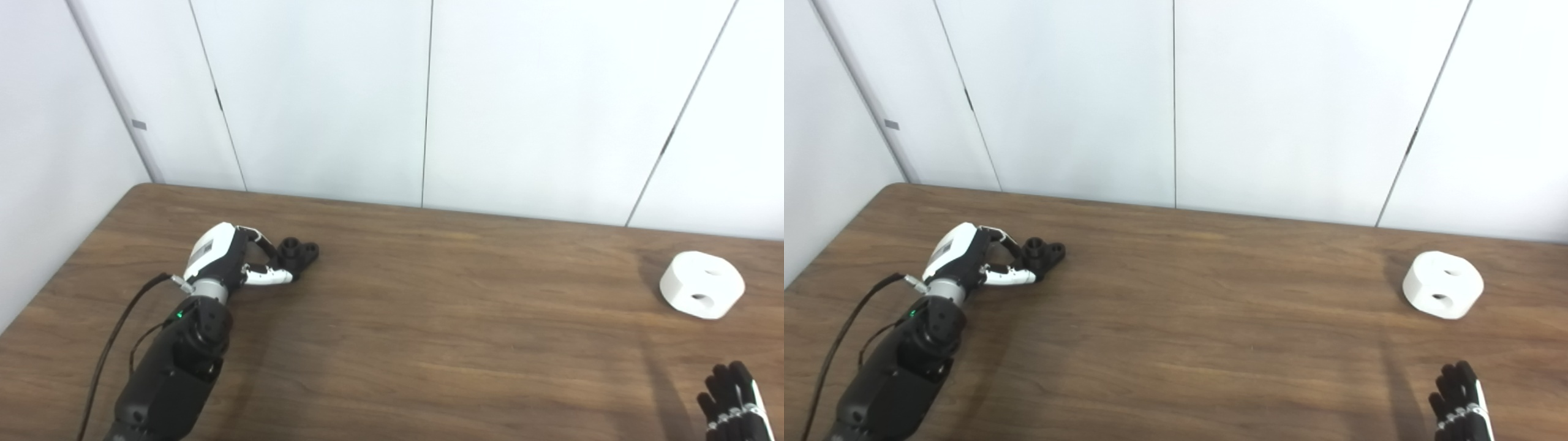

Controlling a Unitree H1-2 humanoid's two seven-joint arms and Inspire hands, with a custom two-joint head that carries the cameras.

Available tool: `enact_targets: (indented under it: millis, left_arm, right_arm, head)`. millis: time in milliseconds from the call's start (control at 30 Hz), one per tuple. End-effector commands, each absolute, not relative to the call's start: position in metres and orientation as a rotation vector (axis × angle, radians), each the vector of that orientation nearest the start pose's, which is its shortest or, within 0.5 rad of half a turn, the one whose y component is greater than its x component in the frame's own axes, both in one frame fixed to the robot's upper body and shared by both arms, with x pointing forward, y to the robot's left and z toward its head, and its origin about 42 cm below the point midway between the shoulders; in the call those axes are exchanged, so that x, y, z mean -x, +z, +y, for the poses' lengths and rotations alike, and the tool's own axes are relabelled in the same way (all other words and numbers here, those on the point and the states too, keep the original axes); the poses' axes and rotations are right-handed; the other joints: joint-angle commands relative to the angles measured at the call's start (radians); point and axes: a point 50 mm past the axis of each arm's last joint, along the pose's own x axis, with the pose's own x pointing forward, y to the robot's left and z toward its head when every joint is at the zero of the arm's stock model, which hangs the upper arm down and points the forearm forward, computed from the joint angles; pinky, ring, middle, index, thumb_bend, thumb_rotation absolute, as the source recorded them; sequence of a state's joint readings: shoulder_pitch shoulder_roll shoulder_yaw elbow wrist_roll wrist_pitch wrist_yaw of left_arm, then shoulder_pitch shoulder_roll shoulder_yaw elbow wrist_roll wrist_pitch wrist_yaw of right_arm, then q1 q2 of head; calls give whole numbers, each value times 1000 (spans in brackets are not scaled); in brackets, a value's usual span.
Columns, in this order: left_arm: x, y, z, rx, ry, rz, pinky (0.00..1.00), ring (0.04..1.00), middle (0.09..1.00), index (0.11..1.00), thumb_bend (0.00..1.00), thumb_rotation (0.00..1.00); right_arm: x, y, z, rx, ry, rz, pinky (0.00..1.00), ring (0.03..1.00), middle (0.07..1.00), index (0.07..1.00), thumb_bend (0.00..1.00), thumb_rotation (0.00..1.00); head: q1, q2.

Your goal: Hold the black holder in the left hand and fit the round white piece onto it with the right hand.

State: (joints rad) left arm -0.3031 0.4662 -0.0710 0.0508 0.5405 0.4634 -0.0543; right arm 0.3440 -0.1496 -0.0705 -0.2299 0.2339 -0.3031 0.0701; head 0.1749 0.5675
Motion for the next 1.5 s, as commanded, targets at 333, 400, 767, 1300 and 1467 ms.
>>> enact_targets:
  millis: [333, 400, 767, 1300, 1467]
  left_arm:
    - [-337, 197, 317, -1160, 106, -1, 915, 898, 803, 487, 518, 43]
    - [-328, 192, 312, -1167, 86, -21, 918, 892, 797, 486, 518, 43]
    - [-285, 191, 283, -1141, -27, -52, 998, 933, 837, 486, 520, 48]
    - [-233, 189, 239, -1047, -178, -66, 1000, 927, 832, 486, 520, 49]
    - [-219, 177, 223, -1008, -213, -67, 996, 918, 827, 485, 520, 48]
  right_arm:
    - [-164, 93, -275, -42, -87, -136, 1000, 992, 951, 980, 535, 965]
    - [-164, 93, -275, -35, -85, -135, 1000, 997, 955, 983, 545, 967]
    - [-165, 94, -274, -43, -85, -131, 1000, 1000, 942, 986, 534, 954]
    - [-163, 102, -271, -38, -77, -130, 1000, 1000, 932, 981, 537, 941]
    - [-161, 107, -269, -23, -71, -126, 1000, 1000, 939, 983, 525, 935]
  head:
    - [-7, 8]
    - [-7, 8]
    - [-8, 15]
    - [-62, 72]
    - [-84, 92]
